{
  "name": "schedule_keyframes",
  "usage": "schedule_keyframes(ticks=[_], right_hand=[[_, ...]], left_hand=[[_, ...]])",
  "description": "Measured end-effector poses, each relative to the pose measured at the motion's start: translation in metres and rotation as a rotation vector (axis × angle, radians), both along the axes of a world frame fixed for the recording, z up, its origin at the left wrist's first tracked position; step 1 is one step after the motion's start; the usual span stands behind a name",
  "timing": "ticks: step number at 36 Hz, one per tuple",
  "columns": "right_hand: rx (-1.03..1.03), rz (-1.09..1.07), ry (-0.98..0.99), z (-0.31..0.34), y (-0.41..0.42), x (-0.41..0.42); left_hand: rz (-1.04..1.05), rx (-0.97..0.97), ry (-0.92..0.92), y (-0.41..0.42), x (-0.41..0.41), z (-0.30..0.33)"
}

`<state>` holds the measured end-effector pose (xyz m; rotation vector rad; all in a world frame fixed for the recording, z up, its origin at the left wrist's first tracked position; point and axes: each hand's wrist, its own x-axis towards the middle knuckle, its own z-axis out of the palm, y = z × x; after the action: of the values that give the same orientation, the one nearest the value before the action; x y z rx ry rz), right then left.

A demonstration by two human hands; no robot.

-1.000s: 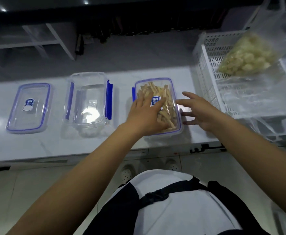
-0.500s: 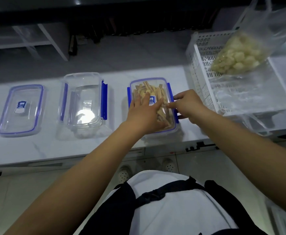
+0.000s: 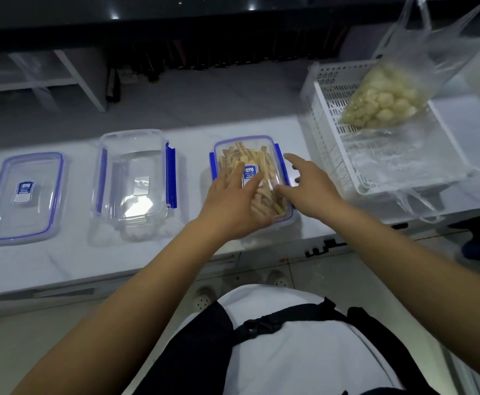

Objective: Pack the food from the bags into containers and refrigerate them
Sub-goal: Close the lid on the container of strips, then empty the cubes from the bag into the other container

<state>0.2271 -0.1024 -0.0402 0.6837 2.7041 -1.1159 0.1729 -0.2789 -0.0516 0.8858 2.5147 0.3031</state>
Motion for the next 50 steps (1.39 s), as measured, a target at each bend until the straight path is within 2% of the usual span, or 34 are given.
schedule_keyframes(ticks=[3,7,9,20,28,36,39,42,44,50], right_hand=[[0.202,0.221,0.12,-0.002,-0.002,0.031],[0.467,0.514,0.045,-0.006,-0.004,0.058],[0.552,0.558,-0.005,-0.009,-0.005,0.06],[0.51,0.412,0.042,-0.015,0.005,0.02],[0.462,0.296,-0.011,-0.01,0.019,0.002],[0.416,0.283,-0.092,-0.003,0.016,0.003],[0.423,0.301,-0.106,0.004,0.011,0.012],[0.393,0.196,-0.011,0.015,0.016,0.024],[0.365,0.089,0.065,0.025,0.028,0.033],[0.291,-0.215,0.186,0.046,0.096,0.052]], left_hand=[[-0.045,0.028,0.1,-0.03,0.008,-0.009],[-0.091,0.003,0.156,-0.06,0.015,-0.024],[-0.106,0.025,0.174,-0.066,0.012,-0.028],[-0.045,0.209,-0.014,-0.04,-0.038,-0.023],[-0.093,0.23,0.017,-0.021,-0.06,-0.023],[-0.129,0.207,0.145,-0.018,-0.058,-0.033],[-0.154,0.194,0.124,-0.019,-0.062,-0.033],[-0.172,0.175,-0.008,-0.018,-0.073,-0.02],[-0.128,0.239,-0.053,-0.011,-0.08,-0.001],[-0.103,0.446,0.143,0.052,-0.104,0.075]])
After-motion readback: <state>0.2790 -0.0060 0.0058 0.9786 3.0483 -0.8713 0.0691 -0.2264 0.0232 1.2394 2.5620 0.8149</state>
